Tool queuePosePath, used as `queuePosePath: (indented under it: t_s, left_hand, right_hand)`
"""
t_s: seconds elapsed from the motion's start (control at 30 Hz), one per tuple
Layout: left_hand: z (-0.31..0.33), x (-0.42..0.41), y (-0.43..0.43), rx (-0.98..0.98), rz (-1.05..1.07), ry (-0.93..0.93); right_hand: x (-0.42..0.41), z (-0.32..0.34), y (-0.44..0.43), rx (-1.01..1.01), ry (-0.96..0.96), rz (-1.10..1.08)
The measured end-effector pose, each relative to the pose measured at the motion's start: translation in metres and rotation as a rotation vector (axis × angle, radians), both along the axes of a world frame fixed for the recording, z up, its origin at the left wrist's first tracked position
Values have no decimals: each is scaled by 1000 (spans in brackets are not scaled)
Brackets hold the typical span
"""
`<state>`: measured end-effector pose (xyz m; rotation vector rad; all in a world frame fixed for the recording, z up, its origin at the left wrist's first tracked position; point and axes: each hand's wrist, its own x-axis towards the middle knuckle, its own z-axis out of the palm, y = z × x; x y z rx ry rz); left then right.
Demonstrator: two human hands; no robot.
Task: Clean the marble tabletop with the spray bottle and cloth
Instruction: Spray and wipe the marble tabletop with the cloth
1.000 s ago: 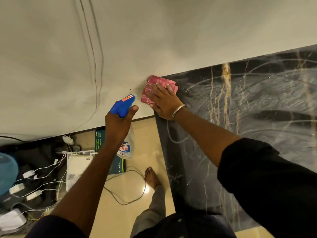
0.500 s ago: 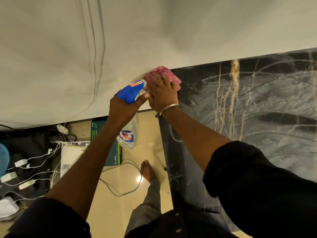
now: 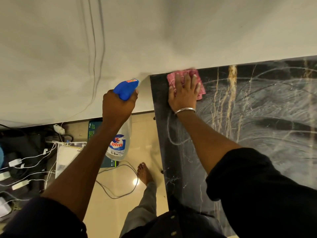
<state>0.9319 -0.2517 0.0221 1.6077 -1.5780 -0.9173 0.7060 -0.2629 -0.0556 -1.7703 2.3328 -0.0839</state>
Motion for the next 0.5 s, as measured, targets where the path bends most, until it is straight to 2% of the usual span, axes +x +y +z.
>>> queuePosePath:
  t_s: [0.13, 0.27, 0.33, 0.4, 0.5]
  left_hand:
    - [0, -11, 11, 33, 2, 11]
    - [-1, -20, 22, 40, 12, -32]
    - [1, -24, 27, 52, 18, -27]
    - [4, -28, 34, 58, 28, -36]
    - [12, -32, 44, 76, 56, -40]
  right_hand:
    - [52, -1, 11, 13, -42, 283]
    - [16, -4, 20, 4, -18, 486]
    - [-25, -6, 28, -29, -19, 413]
    - [-60, -7, 41, -61, -24, 231]
    - [-64, -7, 50, -45, -15, 41]
